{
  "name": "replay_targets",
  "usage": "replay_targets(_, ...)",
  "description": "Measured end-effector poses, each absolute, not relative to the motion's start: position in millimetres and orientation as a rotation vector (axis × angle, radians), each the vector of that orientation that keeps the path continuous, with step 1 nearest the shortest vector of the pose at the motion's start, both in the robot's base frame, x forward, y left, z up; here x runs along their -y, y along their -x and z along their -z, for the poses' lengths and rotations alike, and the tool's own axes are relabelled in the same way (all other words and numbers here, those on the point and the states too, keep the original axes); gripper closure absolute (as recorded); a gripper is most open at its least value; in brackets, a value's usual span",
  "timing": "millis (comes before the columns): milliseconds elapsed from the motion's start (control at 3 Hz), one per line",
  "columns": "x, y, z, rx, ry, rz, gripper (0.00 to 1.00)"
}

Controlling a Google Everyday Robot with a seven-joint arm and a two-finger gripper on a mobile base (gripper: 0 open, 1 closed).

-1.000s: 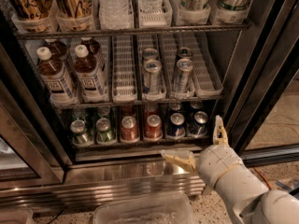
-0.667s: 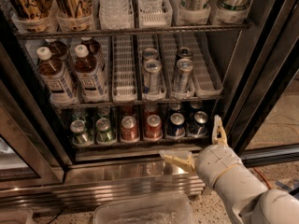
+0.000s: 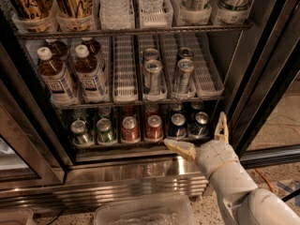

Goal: Pick pepsi can from bottom shelf of fridge

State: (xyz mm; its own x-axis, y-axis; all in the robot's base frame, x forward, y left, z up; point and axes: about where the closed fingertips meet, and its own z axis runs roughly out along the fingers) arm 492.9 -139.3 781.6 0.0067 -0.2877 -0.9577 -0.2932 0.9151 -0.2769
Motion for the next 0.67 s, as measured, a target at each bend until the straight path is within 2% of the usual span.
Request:
replay_targets(333,157,-505,-766,-1.519,0.385,0.01,0.0)
replay_targets(667,166,-512,-743,-1.475,0.306,-0.067,0.0)
